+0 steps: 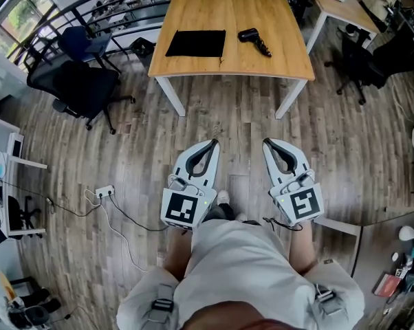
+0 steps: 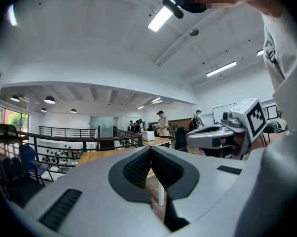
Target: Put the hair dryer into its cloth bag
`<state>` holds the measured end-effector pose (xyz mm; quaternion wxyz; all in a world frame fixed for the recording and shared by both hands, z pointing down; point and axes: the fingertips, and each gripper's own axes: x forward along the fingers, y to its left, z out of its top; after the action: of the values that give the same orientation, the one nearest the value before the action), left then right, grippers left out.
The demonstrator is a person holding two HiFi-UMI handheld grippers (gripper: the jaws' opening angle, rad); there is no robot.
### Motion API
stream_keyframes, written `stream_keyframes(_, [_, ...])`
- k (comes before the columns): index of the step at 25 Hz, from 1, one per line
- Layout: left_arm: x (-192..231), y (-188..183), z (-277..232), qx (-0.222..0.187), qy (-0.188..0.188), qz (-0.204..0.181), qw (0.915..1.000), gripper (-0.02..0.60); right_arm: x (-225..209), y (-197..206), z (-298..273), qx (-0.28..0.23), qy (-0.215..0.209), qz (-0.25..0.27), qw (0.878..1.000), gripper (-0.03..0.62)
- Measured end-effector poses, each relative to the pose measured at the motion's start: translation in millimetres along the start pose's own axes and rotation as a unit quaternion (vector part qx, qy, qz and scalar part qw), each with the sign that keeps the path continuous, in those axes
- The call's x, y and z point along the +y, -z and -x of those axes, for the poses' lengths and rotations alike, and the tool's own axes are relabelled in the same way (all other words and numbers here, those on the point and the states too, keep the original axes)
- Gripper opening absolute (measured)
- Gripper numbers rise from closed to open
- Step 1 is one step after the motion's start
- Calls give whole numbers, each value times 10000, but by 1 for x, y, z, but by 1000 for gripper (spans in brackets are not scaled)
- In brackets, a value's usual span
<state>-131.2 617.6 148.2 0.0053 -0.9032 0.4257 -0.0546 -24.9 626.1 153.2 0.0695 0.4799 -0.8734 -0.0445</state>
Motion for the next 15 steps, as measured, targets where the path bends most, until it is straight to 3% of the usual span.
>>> stream_keyframes(15, [61, 2, -23, -29, 192, -3, 9998, 20, -2, 0, -64, 149, 222, 67, 9996, 21])
